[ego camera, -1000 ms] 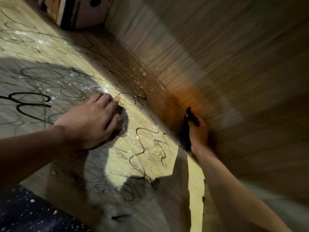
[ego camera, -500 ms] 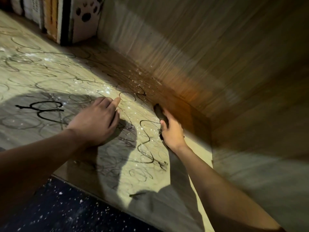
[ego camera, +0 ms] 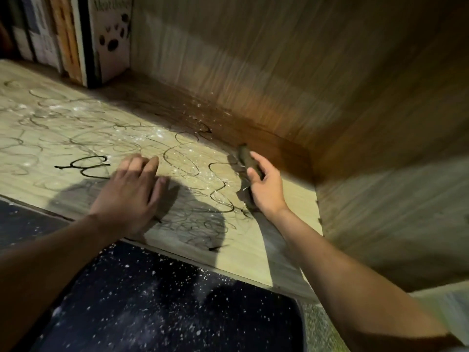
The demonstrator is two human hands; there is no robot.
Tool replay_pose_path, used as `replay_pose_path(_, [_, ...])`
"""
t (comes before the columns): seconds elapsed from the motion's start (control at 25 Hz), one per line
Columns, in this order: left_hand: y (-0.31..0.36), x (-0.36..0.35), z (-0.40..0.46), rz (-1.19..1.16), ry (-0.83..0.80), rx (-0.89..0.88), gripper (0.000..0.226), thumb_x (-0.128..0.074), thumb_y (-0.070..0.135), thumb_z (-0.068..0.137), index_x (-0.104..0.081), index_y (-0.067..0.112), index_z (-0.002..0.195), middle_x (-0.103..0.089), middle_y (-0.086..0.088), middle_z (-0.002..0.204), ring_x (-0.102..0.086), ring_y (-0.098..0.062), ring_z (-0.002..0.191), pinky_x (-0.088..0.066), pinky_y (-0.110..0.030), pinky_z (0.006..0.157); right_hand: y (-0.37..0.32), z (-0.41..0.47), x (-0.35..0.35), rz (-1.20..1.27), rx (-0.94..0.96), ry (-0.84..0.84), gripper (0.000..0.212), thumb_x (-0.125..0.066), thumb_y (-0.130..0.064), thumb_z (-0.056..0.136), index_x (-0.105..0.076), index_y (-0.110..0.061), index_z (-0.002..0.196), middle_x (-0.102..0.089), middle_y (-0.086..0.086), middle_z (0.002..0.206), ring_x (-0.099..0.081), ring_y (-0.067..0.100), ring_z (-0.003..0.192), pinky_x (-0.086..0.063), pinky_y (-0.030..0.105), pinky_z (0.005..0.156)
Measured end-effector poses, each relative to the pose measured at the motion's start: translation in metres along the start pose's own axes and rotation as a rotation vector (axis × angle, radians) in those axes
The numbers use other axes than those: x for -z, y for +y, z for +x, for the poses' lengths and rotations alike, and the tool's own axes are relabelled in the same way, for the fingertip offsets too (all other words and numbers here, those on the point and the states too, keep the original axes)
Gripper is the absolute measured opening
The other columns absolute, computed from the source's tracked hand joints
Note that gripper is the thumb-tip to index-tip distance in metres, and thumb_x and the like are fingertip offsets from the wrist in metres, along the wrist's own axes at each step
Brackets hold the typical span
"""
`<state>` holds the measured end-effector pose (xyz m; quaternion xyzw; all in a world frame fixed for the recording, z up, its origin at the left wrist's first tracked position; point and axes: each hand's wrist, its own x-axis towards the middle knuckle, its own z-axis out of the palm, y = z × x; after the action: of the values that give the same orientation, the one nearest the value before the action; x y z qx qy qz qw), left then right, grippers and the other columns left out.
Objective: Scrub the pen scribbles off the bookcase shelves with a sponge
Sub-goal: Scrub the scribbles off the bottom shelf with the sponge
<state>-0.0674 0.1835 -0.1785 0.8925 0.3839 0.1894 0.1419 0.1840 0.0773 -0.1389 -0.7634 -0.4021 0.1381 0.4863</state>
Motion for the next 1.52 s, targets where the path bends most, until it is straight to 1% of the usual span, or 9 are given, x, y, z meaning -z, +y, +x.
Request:
replay_pose_path(0.12, [-0.007, 0.006, -0.014, -0.011, 0.032, 0.055, 0.080, -0.008, 0.057, 0.093, -0.032, 0.002, 0.146, -0.035, -0.024, 0.144, -0.021, -0.036, 0.140, -0.017, -0.046, 0.118, 0.004, 0.015, 0.018, -0.295, -0.147, 0.212, 0.040, -0.046, -0.015, 0.099, -0.048, -0.018, 0.139, -0.058, 0.005, 0.130, -0.051, 0.025, 0.120, -0.042, 0.037, 0.104])
replay_pose_path(0.32, [-0.001, 0.012, -0.021, -0.009, 0.043, 0.083, 0.077, -0.008, 0.055, 0.092, -0.036, 0.006, 0.144, -0.038, -0.017, 0.141, -0.021, -0.029, 0.138, -0.028, -0.049, 0.113, 0.009, 0.019, -0.003, -0.797, -0.214, -0.112, 0.046, -0.027, -0.027, 0.103, -0.030, -0.020, 0.148, -0.033, 0.004, 0.153, -0.023, 0.028, 0.141, -0.016, 0.042, 0.117])
replay_pose_path(0.56, [0.000, 0.014, -0.023, -0.005, 0.003, 0.105, 0.079, -0.006, 0.057, 0.089, -0.029, 0.009, 0.147, -0.031, -0.012, 0.144, -0.016, -0.025, 0.138, -0.029, -0.051, 0.111, -0.010, -0.006, -0.030, -0.562, 0.115, -0.246, 0.046, -0.041, -0.011, 0.099, -0.041, -0.019, 0.145, -0.040, -0.001, 0.150, -0.027, 0.020, 0.141, -0.015, 0.031, 0.118])
replay_pose_path(0.8, [-0.005, 0.008, -0.022, 0.008, -0.003, 0.099, 0.078, -0.008, 0.056, 0.090, -0.032, 0.007, 0.146, -0.032, -0.014, 0.142, -0.017, -0.029, 0.138, -0.029, -0.052, 0.113, -0.011, -0.025, -0.020, -0.250, 0.118, -0.271, 0.041, -0.052, -0.004, 0.093, -0.062, -0.024, 0.126, -0.066, -0.003, 0.114, -0.057, 0.016, 0.099, -0.043, 0.027, 0.094])
replay_pose_path(1.0, [-0.003, 0.011, -0.022, 0.002, 0.007, 0.115, 0.074, -0.011, 0.054, 0.091, -0.034, 0.009, 0.145, -0.034, -0.013, 0.141, -0.018, -0.027, 0.138, -0.032, -0.053, 0.110, 0.001, 0.002, -0.026, -0.565, -0.059, 0.014, 0.048, -0.048, -0.012, 0.095, -0.044, -0.022, 0.142, -0.048, 0.001, 0.143, -0.038, 0.025, 0.134, -0.028, 0.040, 0.114])
replay_pose_path(1.08, [-0.002, 0.013, -0.022, -0.009, 0.005, 0.126, 0.074, -0.010, 0.054, 0.091, -0.033, 0.009, 0.145, -0.033, -0.013, 0.142, -0.017, -0.027, 0.138, -0.032, -0.053, 0.110, -0.004, 0.004, -0.038, -0.699, -0.056, -0.090, 0.053, -0.045, -0.017, 0.096, -0.033, -0.022, 0.148, -0.035, -0.003, 0.153, -0.023, 0.023, 0.143, -0.017, 0.041, 0.118])
replay_pose_path(1.24, [0.000, 0.015, -0.024, -0.019, -0.004, 0.133, 0.077, -0.005, 0.055, 0.089, -0.029, 0.010, 0.146, -0.029, -0.011, 0.144, -0.015, -0.027, 0.140, -0.036, -0.054, 0.108, -0.021, -0.014, -0.051, -0.546, 0.147, -0.338, 0.053, -0.044, -0.011, 0.096, -0.037, -0.023, 0.147, -0.034, -0.005, 0.153, -0.021, 0.018, 0.144, -0.012, 0.039, 0.120])
replay_pose_path(1.4, [-0.001, 0.015, -0.025, -0.019, 0.000, 0.136, 0.082, -0.001, 0.058, 0.087, -0.026, 0.010, 0.149, -0.025, -0.012, 0.148, -0.011, -0.026, 0.142, -0.032, -0.054, 0.112, -0.028, -0.050, -0.039, -0.421, 0.348, -0.549, 0.045, -0.046, -0.006, 0.095, -0.051, -0.023, 0.137, -0.049, -0.007, 0.143, -0.035, 0.010, 0.135, -0.020, 0.036, 0.118])
replay_pose_path(1.52, [-0.002, 0.014, -0.026, -0.010, -0.008, 0.140, 0.083, 0.000, 0.058, 0.087, -0.024, 0.011, 0.151, -0.023, -0.012, 0.151, -0.009, -0.026, 0.144, -0.028, -0.052, 0.114, -0.036, -0.059, -0.021, -0.316, 0.268, -0.640, 0.043, -0.049, -0.004, 0.095, -0.057, -0.026, 0.131, -0.054, -0.013, 0.137, -0.047, -0.008, 0.117, -0.036, 0.023, 0.105])
